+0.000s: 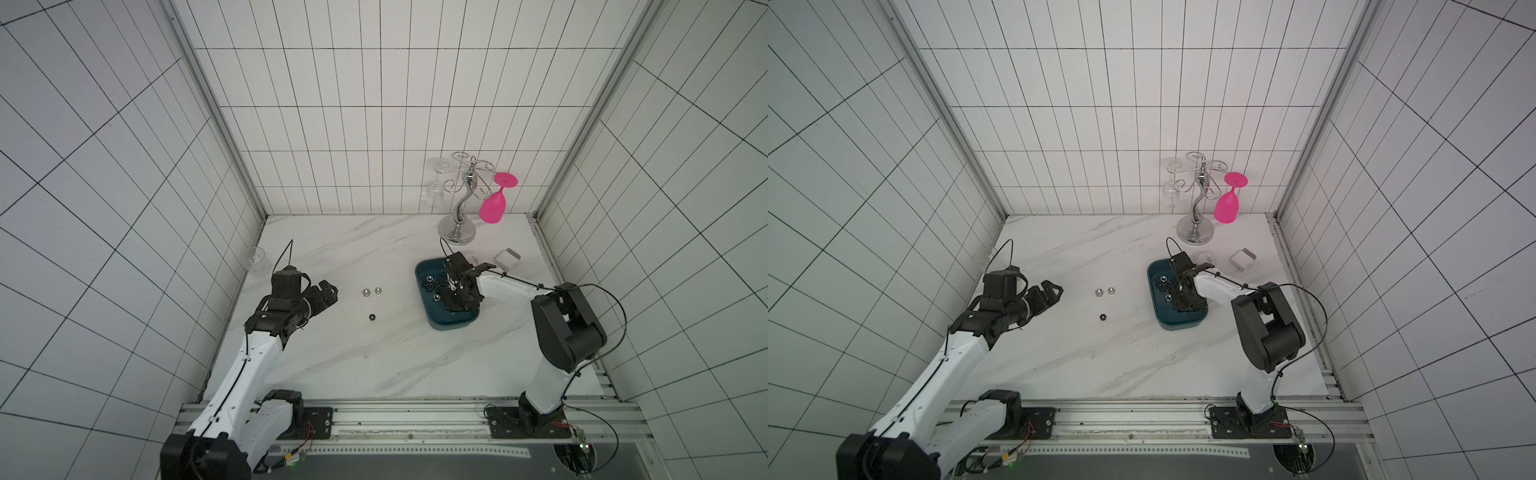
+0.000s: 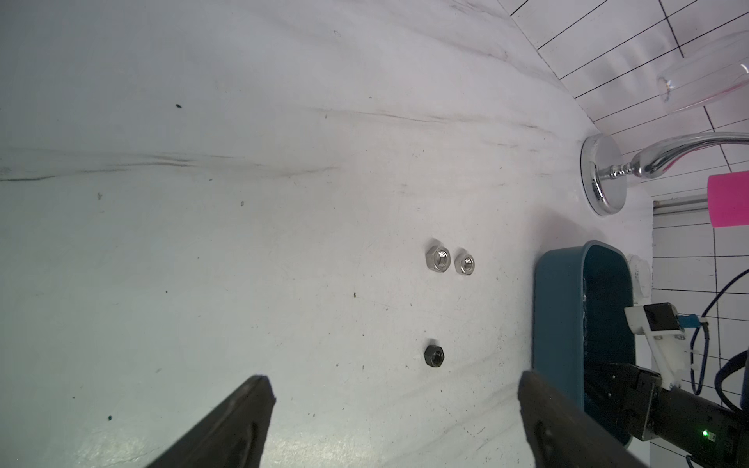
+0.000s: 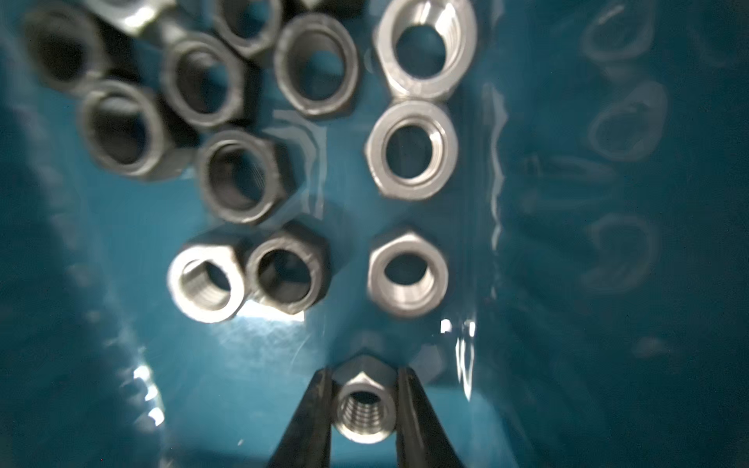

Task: Put the nuts on the desktop into the storage box
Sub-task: Place the nut in the storage box, then pick up the nut from the center of the board.

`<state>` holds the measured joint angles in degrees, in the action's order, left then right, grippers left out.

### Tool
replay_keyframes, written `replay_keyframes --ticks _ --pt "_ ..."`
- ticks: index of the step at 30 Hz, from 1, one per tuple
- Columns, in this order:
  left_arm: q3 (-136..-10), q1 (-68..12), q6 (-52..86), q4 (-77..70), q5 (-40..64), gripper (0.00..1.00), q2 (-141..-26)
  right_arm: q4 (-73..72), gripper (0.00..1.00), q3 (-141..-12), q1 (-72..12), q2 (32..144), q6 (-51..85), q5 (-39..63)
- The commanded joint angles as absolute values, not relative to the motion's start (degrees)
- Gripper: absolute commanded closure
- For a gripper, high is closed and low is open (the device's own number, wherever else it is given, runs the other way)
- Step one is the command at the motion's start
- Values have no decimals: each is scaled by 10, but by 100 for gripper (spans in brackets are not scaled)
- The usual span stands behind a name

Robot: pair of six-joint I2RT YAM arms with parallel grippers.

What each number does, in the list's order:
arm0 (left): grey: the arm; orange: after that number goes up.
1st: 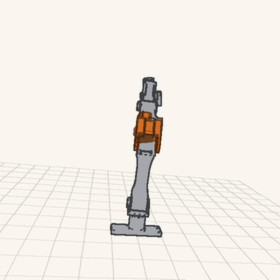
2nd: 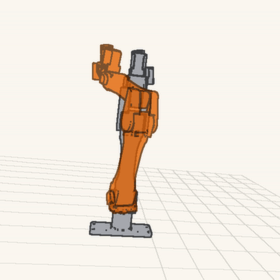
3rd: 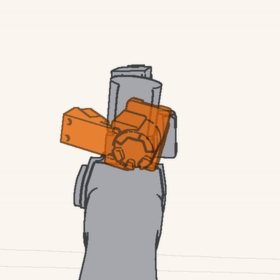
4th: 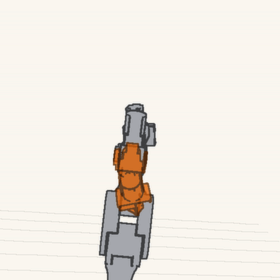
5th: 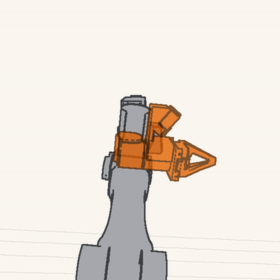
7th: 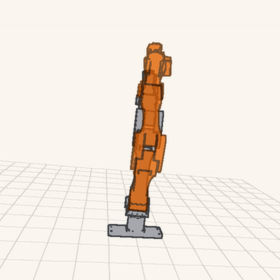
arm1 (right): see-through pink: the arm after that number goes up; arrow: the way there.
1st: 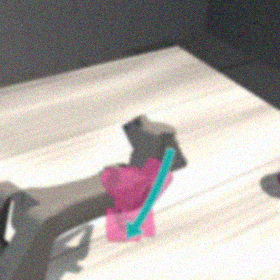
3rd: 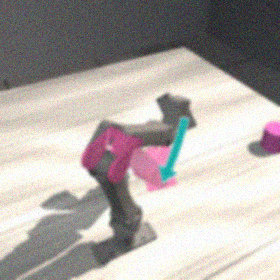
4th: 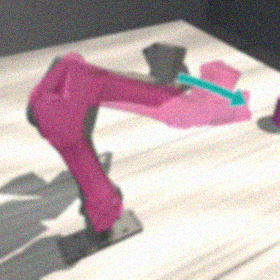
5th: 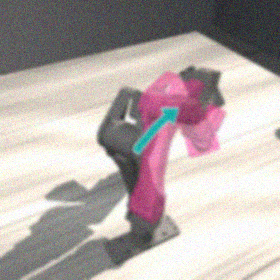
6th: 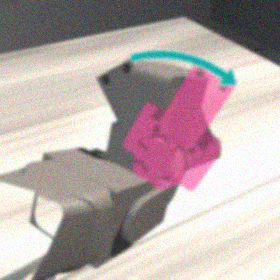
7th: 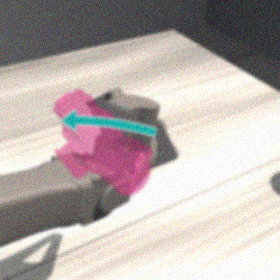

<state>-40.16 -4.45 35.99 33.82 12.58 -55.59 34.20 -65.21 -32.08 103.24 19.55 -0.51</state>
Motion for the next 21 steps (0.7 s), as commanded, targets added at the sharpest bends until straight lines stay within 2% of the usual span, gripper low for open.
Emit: replay_keyframes --ticks 1,5,9,11,17,21 --pt "-418 -45 343 345 108 2 -558 337 82 -689 -312 1054 180 -7" --pt "-419 -45 343 343 105 2 -561 346 71 -711 -311 1057 173 -15" --pt "-422 -44 345 341 109 2 -567 363 53 -731 -311 1044 169 -18" --pt "-425 -45 345 341 111 2 -569 372 48 -738 -312 1030 167 -21" --pt "-429 -45 345 341 111 2 -570 384 45 -781 -345 971 162 -28" --pt "-433 -44 345 344 103 2 -569 389 42 -855 -406 1002 134 -12"
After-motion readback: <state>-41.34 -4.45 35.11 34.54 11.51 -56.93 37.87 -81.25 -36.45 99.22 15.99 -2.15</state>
